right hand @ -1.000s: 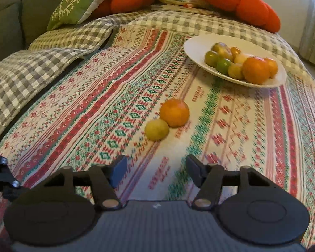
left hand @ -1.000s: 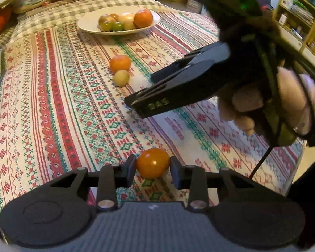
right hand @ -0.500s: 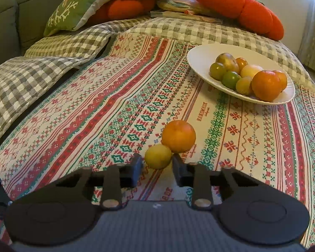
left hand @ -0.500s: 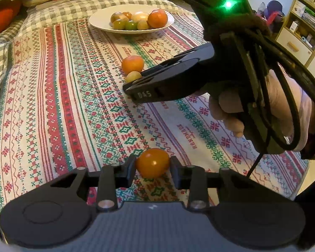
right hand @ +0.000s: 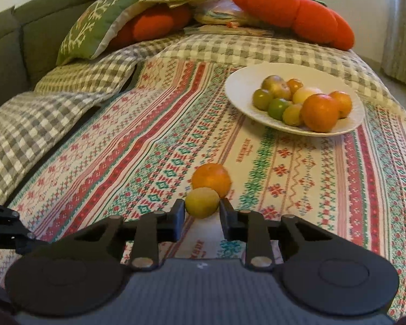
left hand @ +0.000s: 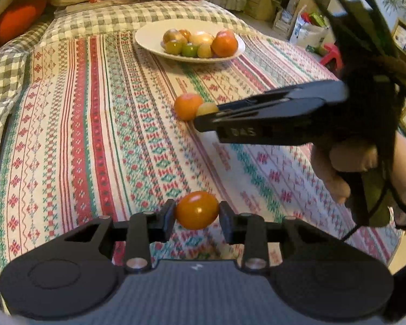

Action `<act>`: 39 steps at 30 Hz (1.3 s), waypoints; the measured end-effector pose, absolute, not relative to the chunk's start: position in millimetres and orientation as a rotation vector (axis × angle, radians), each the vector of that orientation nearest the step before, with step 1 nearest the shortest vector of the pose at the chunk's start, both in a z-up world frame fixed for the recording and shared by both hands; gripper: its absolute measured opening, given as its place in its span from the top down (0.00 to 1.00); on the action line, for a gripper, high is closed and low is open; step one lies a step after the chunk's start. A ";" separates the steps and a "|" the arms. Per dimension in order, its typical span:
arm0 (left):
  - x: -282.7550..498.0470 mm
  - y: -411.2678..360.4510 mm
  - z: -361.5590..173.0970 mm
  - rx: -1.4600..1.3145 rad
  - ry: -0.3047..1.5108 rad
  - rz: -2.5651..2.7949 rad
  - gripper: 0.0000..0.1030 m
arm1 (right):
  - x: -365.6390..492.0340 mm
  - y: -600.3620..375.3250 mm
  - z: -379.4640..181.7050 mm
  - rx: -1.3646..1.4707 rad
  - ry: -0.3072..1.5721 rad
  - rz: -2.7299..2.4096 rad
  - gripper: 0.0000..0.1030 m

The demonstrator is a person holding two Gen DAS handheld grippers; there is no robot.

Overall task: Organize fruits
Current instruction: 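Carry both fruits onto the white plate and open both tools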

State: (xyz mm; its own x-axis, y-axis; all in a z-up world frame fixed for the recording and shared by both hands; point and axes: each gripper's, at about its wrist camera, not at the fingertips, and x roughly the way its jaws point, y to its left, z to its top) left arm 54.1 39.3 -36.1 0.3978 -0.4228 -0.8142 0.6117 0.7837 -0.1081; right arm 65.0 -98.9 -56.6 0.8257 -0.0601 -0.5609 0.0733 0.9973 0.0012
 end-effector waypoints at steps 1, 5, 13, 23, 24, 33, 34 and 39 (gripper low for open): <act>57.4 36.8 -35.2 0.219 0.953 -0.662 0.79 | 63.4 -101.8 -55.0 0.031 0.593 -0.072 0.76; 71.6 24.7 -32.1 0.201 0.938 -0.659 0.79 | 57.8 -115.2 -48.3 0.032 0.583 -0.085 0.76; 112.2 -13.6 -18.9 0.226 0.881 -0.679 0.79 | 50.8 -153.8 -25.1 0.063 0.539 -0.117 0.76; 175.9 -56.1 -2.1 0.269 0.786 -0.653 0.79 | 71.3 -213.5 8.1 0.134 0.467 -0.159 0.76; 183.1 -59.2 -2.6 0.272 0.781 -0.645 0.79 | 75.8 -219.8 11.5 0.142 0.459 -0.163 0.76; 253.0 -79.4 -6.7 0.237 0.764 -0.586 0.79 | 119.7 -265.1 27.7 0.197 0.448 -0.208 0.76; 262.2 -82.5 -5.9 0.228 0.762 -0.577 0.79 | 124.9 -268.9 27.0 0.204 0.452 -0.212 0.76; 304.4 -98.8 -3.3 0.139 0.779 -0.561 0.79 | 149.5 -282.0 23.2 0.239 0.466 -0.212 0.76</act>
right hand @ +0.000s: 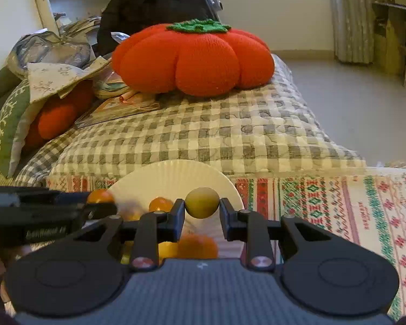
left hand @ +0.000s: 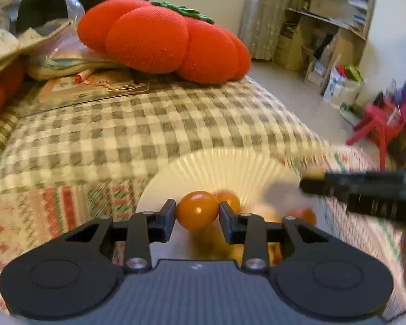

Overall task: Organize fruits
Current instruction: 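Carry both fruits onto the white plate and open both tools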

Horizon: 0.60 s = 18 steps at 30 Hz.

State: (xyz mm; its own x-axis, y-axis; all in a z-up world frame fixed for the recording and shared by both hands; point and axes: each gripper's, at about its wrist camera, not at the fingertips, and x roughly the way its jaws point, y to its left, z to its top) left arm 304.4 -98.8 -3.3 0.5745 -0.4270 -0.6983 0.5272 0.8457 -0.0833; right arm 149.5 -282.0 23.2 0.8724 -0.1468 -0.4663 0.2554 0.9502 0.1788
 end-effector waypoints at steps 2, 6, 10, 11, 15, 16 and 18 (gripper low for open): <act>318.1 -107.3 -7.2 0.129 0.793 -0.562 0.79 | 159.7 -285.2 22.1 0.247 0.475 -0.206 0.76; 337.3 -117.1 -20.9 0.134 0.832 -0.539 0.79 | 177.9 -286.0 15.4 0.233 0.504 -0.201 0.76; 349.8 -112.4 -28.9 0.056 0.866 -0.539 0.79 | 188.4 -284.5 10.5 0.222 0.522 -0.195 0.76; 351.0 -111.1 -28.9 0.035 0.879 -0.544 0.79 | 190.1 -284.7 10.1 0.222 0.525 -0.193 0.76; 352.0 -111.3 -31.0 -0.003 0.923 -0.555 0.79 | 195.1 -286.2 5.5 0.238 0.547 -0.190 0.76; 352.0 -110.1 -31.3 -0.012 0.927 -0.556 0.79 | 196.2 -286.5 4.8 0.245 0.552 -0.189 0.76; 353.9 -108.2 -32.1 -0.029 0.935 -0.555 0.79 | 196.9 -286.6 3.9 0.255 0.560 -0.189 0.76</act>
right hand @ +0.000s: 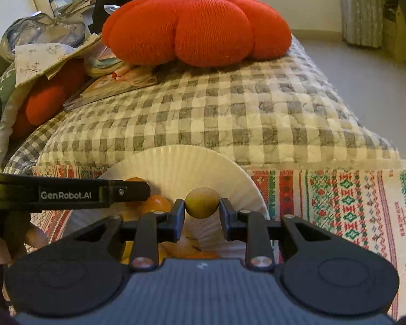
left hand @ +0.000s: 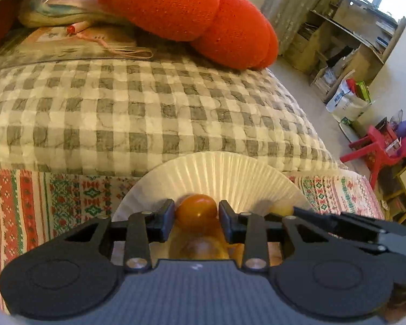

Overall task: Organize fruits
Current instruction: 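Carry both fruits onto the white plate and open both tools, then withdraw both tools from the plate toward the last tangerine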

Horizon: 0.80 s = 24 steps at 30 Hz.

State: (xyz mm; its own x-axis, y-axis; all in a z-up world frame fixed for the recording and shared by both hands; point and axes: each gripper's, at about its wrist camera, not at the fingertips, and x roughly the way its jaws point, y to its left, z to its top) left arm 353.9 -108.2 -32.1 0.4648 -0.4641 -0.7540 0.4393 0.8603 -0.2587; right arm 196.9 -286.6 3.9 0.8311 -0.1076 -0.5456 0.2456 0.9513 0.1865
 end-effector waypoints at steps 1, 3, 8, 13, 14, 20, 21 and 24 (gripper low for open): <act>353.9 -108.1 -32.4 -0.030 0.935 -0.554 0.78 | 196.8 -286.3 3.4 0.259 0.563 -0.188 0.75; 350.5 -109.2 -30.7 -0.004 0.918 -0.558 0.72 | 197.4 -286.3 3.8 0.267 0.565 -0.190 0.73; 339.7 -113.0 -20.3 0.052 0.852 -0.551 0.48 | 191.5 -291.2 11.5 0.302 0.554 -0.213 0.65; 323.9 -108.6 -7.5 0.090 0.824 -0.549 0.38 | 173.8 -291.5 21.6 0.308 0.545 -0.232 0.58; 319.9 -107.9 -5.0 0.096 0.819 -0.549 0.38 | 170.7 -290.5 22.9 0.303 0.547 -0.236 0.57; 288.1 -91.0 11.6 0.104 0.798 -0.534 0.29 | 142.7 -274.6 32.1 0.265 0.558 -0.245 0.48; 282.5 -87.8 13.7 0.105 0.798 -0.534 0.28 | 137.8 -271.8 33.0 0.258 0.561 -0.247 0.47; 265.1 -79.5 19.4 0.117 0.800 -0.533 0.26 | 121.0 -261.7 34.4 0.237 0.569 -0.247 0.44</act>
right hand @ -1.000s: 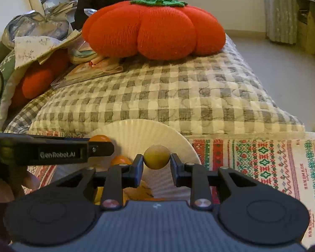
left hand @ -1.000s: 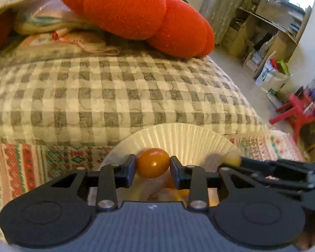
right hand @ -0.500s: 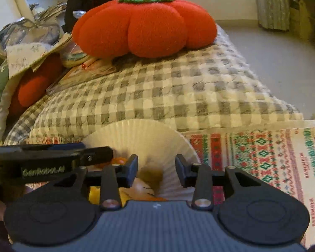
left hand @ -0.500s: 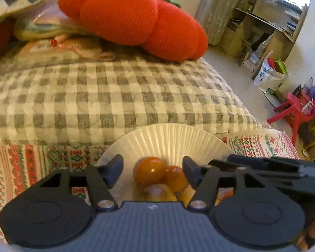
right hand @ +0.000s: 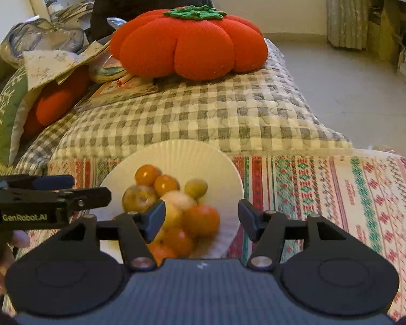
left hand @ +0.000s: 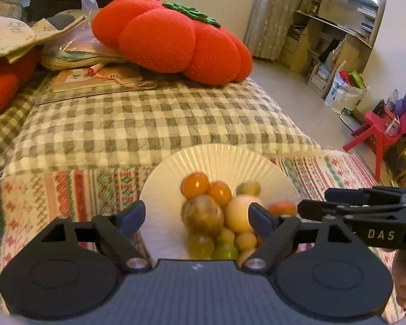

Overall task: Organize fruits
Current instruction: 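Withdraw both tools from the plate toward the last tangerine, then grasp the last orange tangerine with the left tool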

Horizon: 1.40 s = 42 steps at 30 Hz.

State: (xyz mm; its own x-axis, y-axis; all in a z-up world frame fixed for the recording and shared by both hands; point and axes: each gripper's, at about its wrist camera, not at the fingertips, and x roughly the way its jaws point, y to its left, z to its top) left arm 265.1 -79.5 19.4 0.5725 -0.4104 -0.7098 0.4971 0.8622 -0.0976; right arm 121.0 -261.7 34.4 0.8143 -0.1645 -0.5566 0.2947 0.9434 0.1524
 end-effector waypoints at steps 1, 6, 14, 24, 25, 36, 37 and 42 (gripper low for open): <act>259.4 -76.7 21.0 0.122 0.798 -0.531 0.24 | 116.1 -258.5 34.9 0.228 0.573 -0.246 0.43; 231.1 -59.2 28.9 0.139 0.789 -0.515 0.20 | 96.7 -242.1 36.8 0.183 0.591 -0.247 0.41; 194.8 -37.7 38.9 0.156 0.775 -0.508 0.14 | 71.1 -215.2 38.0 0.129 0.594 -0.241 0.32; 155.2 -14.1 28.0 0.138 0.775 -0.505 0.09 | 45.2 -181.9 27.6 0.065 0.587 -0.229 0.24; 151.2 -11.5 23.8 0.134 0.779 -0.505 0.09 | 42.0 -179.8 25.2 0.063 0.585 -0.229 0.23; 126.2 7.6 -27.5 0.155 0.822 -0.482 0.09 | 24.9 -161.4 -16.8 0.027 0.605 -0.260 0.20; 124.8 7.7 -32.0 0.163 0.823 -0.486 0.09 | 24.4 -161.0 -20.5 0.027 0.609 -0.260 0.20; 120.4 1.7 -54.6 0.208 0.812 -0.522 0.10 | 22.4 -160.5 -37.6 0.037 0.627 -0.261 0.20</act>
State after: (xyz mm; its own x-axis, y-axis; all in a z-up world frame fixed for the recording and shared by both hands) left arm 120.4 1.7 -54.6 0.5711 -0.3629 -0.7363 0.5188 0.8547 -0.0189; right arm 22.4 -160.5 -37.6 0.7782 -0.2299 -0.5845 0.2522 0.9666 -0.0444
